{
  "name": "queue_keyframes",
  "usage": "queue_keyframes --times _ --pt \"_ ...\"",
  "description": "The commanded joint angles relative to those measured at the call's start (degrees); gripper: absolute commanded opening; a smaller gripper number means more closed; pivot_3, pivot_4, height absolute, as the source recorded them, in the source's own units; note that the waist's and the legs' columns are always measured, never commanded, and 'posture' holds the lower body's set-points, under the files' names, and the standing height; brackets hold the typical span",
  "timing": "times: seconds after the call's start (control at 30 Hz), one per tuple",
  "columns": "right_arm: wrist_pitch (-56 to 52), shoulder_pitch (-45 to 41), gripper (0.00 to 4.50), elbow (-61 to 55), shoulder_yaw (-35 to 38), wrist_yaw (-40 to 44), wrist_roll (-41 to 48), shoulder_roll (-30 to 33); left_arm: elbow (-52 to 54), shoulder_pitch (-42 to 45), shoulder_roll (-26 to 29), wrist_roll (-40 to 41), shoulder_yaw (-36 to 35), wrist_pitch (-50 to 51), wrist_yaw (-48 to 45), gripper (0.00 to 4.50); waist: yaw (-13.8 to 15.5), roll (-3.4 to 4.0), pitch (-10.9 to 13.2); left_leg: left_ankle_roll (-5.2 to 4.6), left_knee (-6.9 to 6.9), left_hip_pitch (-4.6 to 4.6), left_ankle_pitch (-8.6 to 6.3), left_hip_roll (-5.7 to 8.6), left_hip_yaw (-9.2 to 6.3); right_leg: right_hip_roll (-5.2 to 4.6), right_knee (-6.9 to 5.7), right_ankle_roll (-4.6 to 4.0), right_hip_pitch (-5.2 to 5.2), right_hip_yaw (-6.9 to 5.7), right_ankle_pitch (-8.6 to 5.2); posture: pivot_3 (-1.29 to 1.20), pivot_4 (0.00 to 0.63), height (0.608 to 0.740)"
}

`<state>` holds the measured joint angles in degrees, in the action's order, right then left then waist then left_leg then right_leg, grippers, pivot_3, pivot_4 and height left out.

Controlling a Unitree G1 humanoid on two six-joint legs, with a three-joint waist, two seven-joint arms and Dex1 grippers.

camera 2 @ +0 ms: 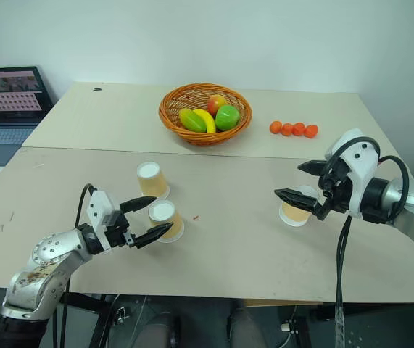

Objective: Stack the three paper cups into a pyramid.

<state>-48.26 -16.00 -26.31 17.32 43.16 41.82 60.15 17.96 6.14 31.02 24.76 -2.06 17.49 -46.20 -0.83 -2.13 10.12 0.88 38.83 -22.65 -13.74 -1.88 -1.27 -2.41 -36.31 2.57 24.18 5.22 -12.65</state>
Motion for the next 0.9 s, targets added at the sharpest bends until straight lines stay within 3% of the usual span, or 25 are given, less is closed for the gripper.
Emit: queue_keyframes --times 0.03,0.13,0.17,0.47,0.9 --pt "-0.38 0.42 4.5 -1.77 3.77 -0.45 0.21 0.53 -1.38 2.23 -0.8 -0.41 0.14 -2.36 -0.45 3.48 0.01 0.0 0.0 0.0 0.0 0.0 0.0 0.0 -0.01 0.0 0.0 0.0 -0.01 -0.01 0.0 0.0 0.15 0.734" --pt "-0.8 1.31 4.5 -2.46 4.77 -0.77 0.31 0.49 -2.33 3.28 -0.85 -0.98 1.04 -2.98 -0.99 2.38 -0.02 0.0 0.0 0.0 0.01 0.0 0.0 0.0 0.0 0.0 0.01 0.02 -0.01 0.01 0.01 0.0 0.15 0.734" --pt "-0.94 1.71 4.5 -2.7 5.19 -0.83 0.32 0.51 -2.57 3.76 -1.03 -0.91 1.36 -2.95 -1.13 2.28 -0.02 0.0 0.0 0.0 0.01 0.0 0.0 0.0 0.0 0.0 0.01 0.02 -0.01 0.01 0.01 0.0 0.15 0.734" --pt "-2.7 3.8 4.5 -5.07 8.26 -2.05 0.92 0.12 -4.1 11.91 -2.95 -0.28 3.42 -0.48 -0.75 2.28 0.08 0.0 0.0 0.0 0.01 0.0 0.0 0.01 -0.01 0.0 0.0 0.07 -0.01 0.01 0.01 0.0 0.15 0.734" --pt "-7.36 10.02 4.5 -13.61 16.05 -8.66 4.7 -3.4 -25.75 28.74 -15.04 -7.84 12.84 -9.22 -5.1 2.28 0.14 -0.02 -0.01 -0.01 0.07 -0.17 0.01 0.07 -0.07 0.0 0.1 0.06 -0.02 -0.02 0.11 0.0 0.15 0.734"
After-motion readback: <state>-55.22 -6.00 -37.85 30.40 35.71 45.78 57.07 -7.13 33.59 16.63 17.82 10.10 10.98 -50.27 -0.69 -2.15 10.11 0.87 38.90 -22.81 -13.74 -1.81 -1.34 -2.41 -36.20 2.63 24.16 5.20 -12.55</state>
